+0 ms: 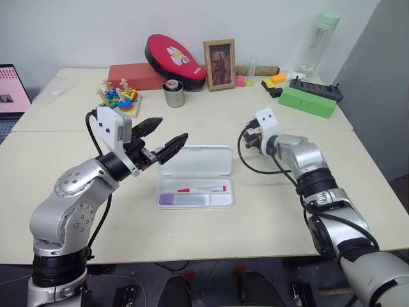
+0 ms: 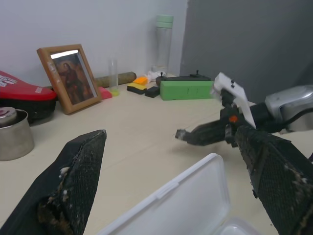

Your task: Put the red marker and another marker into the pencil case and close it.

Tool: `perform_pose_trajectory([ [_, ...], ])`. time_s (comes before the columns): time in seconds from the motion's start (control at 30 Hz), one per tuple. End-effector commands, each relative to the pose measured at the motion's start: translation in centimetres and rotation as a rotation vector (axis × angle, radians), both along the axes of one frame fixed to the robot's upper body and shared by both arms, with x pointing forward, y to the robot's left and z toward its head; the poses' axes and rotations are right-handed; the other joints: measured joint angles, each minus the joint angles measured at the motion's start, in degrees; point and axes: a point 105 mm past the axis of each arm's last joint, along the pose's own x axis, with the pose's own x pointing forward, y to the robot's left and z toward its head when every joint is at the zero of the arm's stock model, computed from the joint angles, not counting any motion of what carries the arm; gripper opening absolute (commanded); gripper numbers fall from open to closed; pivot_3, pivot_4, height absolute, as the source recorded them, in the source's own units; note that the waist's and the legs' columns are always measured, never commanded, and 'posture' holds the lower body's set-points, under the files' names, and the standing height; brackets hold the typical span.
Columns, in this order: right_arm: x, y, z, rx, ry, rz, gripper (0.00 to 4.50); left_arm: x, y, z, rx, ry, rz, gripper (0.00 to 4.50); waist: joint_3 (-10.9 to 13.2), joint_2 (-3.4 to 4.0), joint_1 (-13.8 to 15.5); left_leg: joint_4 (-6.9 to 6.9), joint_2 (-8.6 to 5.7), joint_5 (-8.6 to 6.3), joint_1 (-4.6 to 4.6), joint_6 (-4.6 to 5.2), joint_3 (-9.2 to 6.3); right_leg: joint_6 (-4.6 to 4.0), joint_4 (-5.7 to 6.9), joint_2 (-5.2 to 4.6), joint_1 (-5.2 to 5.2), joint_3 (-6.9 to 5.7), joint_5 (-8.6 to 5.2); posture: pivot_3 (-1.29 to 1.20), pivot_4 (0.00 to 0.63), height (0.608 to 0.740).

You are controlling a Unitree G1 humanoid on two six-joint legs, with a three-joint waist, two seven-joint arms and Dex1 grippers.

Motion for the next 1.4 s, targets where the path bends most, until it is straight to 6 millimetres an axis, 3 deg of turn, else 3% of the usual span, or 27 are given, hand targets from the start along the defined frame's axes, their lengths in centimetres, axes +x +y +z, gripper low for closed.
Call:
perform_pose_trajectory([
  [0.03, -5.0, 1.2, 5.7, -0.007, -0.198, 0.382, 0.25, -2.3, 1.4, -0.9, 0.070, 0.042, -0.047, 4.50, 0.03, 0.04, 0.03, -0.04, 0.00, 0.00, 0.01, 0.00, 0.00, 0.00, -0.03, -0.01, 0.01, -0.01, 0.00, 0.00, 0.150, 0.740],
  [0.2, -9.9, 2.4, 4.7, -0.100, -0.145, 0.638, 0.25, -4.5, 2.9, -3.7, 0.202, 0.144, -0.090, 4.50, 0.03, 0.05, 0.00, -0.09, 0.03, -0.04, 0.05, 0.02, -0.01, -0.09, -0.08, 0.00, 0.02, -0.05, -0.07, 0.00, 0.150, 0.740],
  [0.33, -12.1, 4.1, 0.0, -0.246, -0.019, 0.747, 0.25, -5.8, 3.3, -5.5, 0.283, 0.207, -0.136, 4.50, 0.03, 0.05, 0.00, -0.01, 0.04, -0.03, 0.12, 0.02, 0.02, -0.07, -0.06, 0.00, 0.01, 0.00, -0.09, 0.00, 0.150, 0.740],
  [0.53, -12.7, 5.3, -4.2, -0.377, 0.047, 0.766, 0.25, -6.5, 2.6, -5.7, 0.287, 0.217, -0.190, 4.50, 0.01, -0.05, 0.56, 0.18, 0.02, 0.01, 0.11, -0.03, 0.06, -0.27, -0.10, -0.05, -0.16, 0.03, -0.25, 0.00, 0.150, 0.740],
  [0.73, -13.0, 5.8, -6.1, -0.396, 0.095, 0.772, 0.25, -6.7, 1.7, -5.3, 0.258, 0.210, -0.216, 4.50, -0.02, -0.10, 0.55, 0.05, 0.05, 0.00, 0.09, -0.02, 0.08, -0.03, -0.06, -0.02, -0.05, 0.01, -0.06, 0.00, 0.150, 0.740],
  [1.0, -13.5, 6.0, -6.9, -0.401, 0.120, 0.784, 0.25, -6.7, 1.6, -5.3, 0.263, 0.212, -0.208, 4.50, -0.02, -0.10, 0.54, 0.04, 0.05, -0.01, 0.07, -0.01, 0.07, -0.04, -0.06, -0.02, -0.05, 0.02, -0.07, 0.00, 0.150, 0.740],
  [1.07, -13.4, 6.0, -6.8, -0.401, 0.117, 0.784, 0.96, -6.6, 1.6, -5.3, 0.261, 0.212, -0.206, 4.50, -0.02, -0.10, 0.54, 0.05, 0.05, -0.01, 0.08, -0.01, 0.07, -0.04, -0.05, -0.02, -0.05, 0.02, -0.07, 0.00, 0.150, 0.740],
  [1.4, -13.3, 6.5, -5.0, -0.361, 0.072, 0.792, 3.22, -6.3, 1.6, -5.4, 0.250, 0.208, -0.189, 4.50, -0.02, -0.10, 0.54, 0.06, 0.05, -0.01, 0.08, -0.01, 0.07, -0.03, -0.06, -0.02, -0.04, 0.02, -0.07, 0.00, 0.150, 0.740],
])
